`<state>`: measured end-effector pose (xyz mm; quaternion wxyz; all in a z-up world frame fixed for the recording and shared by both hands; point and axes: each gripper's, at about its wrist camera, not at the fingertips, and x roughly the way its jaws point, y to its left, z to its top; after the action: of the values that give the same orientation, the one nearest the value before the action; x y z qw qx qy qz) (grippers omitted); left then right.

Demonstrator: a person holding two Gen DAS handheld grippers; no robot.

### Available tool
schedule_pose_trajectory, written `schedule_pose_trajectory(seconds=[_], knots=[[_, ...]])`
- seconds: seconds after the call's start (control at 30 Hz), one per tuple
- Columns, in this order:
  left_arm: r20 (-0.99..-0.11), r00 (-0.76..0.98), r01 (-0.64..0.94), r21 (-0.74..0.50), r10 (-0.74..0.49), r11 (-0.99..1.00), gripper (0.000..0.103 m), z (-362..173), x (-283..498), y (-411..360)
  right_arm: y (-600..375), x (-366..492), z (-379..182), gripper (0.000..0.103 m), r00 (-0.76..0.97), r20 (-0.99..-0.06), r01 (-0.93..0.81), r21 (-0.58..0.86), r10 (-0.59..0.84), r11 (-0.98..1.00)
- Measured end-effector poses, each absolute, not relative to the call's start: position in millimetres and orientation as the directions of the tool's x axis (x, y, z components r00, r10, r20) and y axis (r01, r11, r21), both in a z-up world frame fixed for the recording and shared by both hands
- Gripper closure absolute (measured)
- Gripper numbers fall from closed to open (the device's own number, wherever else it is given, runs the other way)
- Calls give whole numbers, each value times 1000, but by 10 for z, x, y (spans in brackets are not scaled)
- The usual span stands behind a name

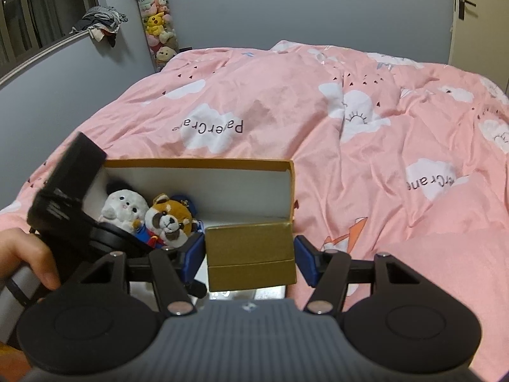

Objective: Organize objects
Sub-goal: 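Carry both boxes over the orange box, lower the white box and open the left tool, then lower the gold box into the orange box beside the white box and open the right tool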

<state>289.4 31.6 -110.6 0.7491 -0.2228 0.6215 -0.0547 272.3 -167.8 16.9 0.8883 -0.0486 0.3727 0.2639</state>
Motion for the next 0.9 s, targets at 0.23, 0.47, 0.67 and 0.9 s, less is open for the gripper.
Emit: schedule_pose_trajectory(seconds=[0.23, 0.47, 0.67, 0.9], knots=[[-904, 210, -156, -407, -372, 900, 86, -1127, 2943, 135, -1690, 2763, 207, 41, 593, -680, -502, 106, 431, 858], [-886, 186, -152, -453, -425, 879, 89, -1175, 2977, 35, -1680, 2811, 191, 41, 590, -684, -498, 110, 429, 860], [-877, 174, -165, -475, -448, 865, 90, -1266, 2982, 13, -1676, 2863, 168, 41, 590, -687, -493, 109, 424, 863], [-880, 235, -119, -448, -414, 886, 90, -1130, 2930, 189, -1615, 2966, 142, 41, 564, -691, -501, 149, 452, 852]])
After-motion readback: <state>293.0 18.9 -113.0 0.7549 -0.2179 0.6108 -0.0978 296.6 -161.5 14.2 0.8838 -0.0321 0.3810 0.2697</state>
